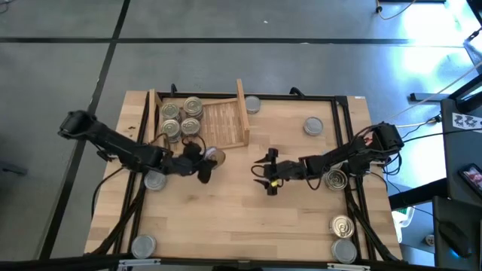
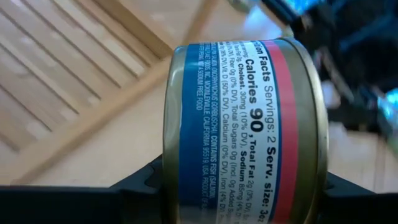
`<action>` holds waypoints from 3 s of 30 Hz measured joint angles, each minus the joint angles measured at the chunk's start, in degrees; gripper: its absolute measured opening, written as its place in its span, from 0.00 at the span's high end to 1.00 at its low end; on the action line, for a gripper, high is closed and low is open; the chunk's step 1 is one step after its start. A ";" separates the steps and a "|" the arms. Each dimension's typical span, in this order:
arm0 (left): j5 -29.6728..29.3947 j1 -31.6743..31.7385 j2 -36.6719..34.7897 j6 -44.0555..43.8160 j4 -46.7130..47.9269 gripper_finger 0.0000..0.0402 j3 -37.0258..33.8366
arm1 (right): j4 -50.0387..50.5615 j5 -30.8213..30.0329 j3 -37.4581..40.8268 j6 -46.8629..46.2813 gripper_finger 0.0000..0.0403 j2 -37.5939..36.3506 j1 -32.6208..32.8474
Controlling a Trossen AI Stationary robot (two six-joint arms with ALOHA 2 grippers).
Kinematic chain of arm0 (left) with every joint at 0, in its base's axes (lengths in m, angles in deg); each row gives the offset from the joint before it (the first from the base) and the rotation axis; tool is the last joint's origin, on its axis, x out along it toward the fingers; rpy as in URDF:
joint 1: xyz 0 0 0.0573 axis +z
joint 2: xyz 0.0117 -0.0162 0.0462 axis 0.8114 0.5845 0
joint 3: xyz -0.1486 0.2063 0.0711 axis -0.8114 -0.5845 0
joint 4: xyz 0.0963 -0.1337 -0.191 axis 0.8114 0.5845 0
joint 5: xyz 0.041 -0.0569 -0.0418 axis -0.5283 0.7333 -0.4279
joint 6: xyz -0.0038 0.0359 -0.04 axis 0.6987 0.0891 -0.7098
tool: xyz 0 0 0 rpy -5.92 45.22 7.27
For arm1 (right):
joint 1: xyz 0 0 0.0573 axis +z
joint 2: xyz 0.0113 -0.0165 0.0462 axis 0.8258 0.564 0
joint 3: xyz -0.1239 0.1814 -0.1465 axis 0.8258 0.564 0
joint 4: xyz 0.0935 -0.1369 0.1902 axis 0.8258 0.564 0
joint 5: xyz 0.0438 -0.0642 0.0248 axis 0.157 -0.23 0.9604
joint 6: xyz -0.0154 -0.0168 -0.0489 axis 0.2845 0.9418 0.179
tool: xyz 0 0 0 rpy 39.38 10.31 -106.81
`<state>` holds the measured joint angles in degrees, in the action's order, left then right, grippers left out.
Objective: Stack canned seafood by type on shelf
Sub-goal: Stack the blue tuna can on top of the other blue tuna can on the shelf, then stack the blue tuna can on top of the other blue tuna can
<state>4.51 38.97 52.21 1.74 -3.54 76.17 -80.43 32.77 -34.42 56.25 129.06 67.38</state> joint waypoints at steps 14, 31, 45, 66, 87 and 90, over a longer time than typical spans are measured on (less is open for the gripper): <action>-3.04 14.35 -13.36 10.58 -0.55 0.55 0.23 | -0.14 0.57 0.00 0.48 0.17 0.00 -0.51; 14.60 4.72 5.14 2.05 -14.28 0.55 0.23 | 3.05 4.06 -0.02 -0.07 0.17 0.02 -0.51; 15.85 0.98 31.42 -6.42 -32.26 0.55 1.25 | 9.71 15.87 -0.07 -8.73 0.17 0.04 -0.41; 25.36 5.90 33.17 2.99 -34.24 0.34 2.86 | 6.37 16.83 -0.07 -6.70 0.17 0.04 -0.46; 22.76 7.33 26.61 5.69 -16.80 0.34 2.92 | 1.65 14.24 -0.07 -2.52 0.17 0.12 -0.49; 25.13 8.95 26.59 6.23 -16.66 0.33 2.92 | 1.41 13.71 -0.07 -1.71 0.17 0.15 -0.48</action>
<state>29.64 47.93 78.81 7.97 -20.20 79.09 -79.02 46.48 -34.48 54.54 129.21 66.89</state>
